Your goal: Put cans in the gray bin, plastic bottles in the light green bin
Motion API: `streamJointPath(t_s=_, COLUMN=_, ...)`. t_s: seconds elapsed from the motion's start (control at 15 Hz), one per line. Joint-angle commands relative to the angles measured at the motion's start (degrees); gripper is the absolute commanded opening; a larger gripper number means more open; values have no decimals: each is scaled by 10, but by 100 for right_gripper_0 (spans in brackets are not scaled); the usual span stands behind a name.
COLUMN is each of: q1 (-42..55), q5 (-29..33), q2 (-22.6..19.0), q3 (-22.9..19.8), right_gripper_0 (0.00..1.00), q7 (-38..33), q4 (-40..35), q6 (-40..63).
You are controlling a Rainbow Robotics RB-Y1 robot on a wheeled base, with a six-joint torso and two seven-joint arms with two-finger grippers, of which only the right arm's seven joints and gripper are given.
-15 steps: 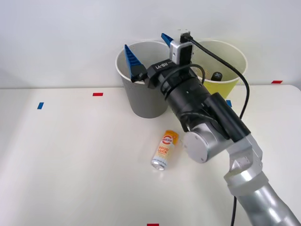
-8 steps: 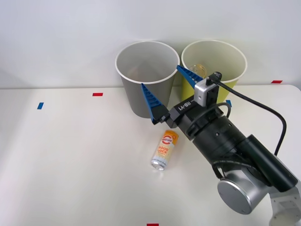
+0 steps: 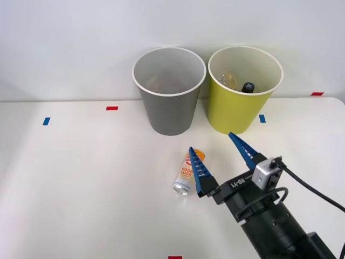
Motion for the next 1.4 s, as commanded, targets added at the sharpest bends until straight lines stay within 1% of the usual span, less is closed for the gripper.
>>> streamJointPath(t_s=0.07, q1=67, q5=1, q2=28, q3=-11, right_gripper_0=100, q7=1, q4=0, q6=-24)
streamJointPath(t_s=0.2, q1=100, q5=11, q2=43, q3=-26, right_gripper_0=100, q7=2, q4=-1, q6=-29)
streamJointPath(t_s=0.33, q1=127, q5=31, q2=57, q3=-50, right_gripper_0=100, q7=-1, q4=0, q6=-29)
streamJointPath(t_s=0.53, q1=159, q5=32, q2=63, q3=-77, right_gripper_0=100, q7=2, q4=0, q6=-29)
streamJointPath(t_s=0.73, q1=182, q5=53, q2=72, q3=-97, right_gripper_0=100, q7=2, q4=0, q6=-29)
streamJointPath(t_s=0.8, q1=191, q5=65, q2=78, q3=-106, right_gripper_0=100, q7=2, q4=0, q6=-29)
streamJointPath(t_s=0.93, q1=198, q5=116, q2=97, q3=-119, right_gripper_0=100, q7=-6, q4=0, q6=-19)
streamJointPath(t_s=1.07, q1=197, q5=193, q2=122, q3=-134, right_gripper_0=100, q7=-79, q4=0, q6=-10)
streamJointPath(t_s=1.2, q1=205, q5=250, q2=137, q3=-135, right_gripper_0=100, q7=-156, q4=0, q6=-10)
streamJointPath(t_s=1.33, q1=215, q5=286, q2=142, q3=-135, right_gripper_0=100, q7=-221, q4=0, q6=-19)
streamJointPath(t_s=1.4, q1=222, q5=294, q2=143, q3=-133, right_gripper_0=100, q7=-246, q4=1, q6=-26)
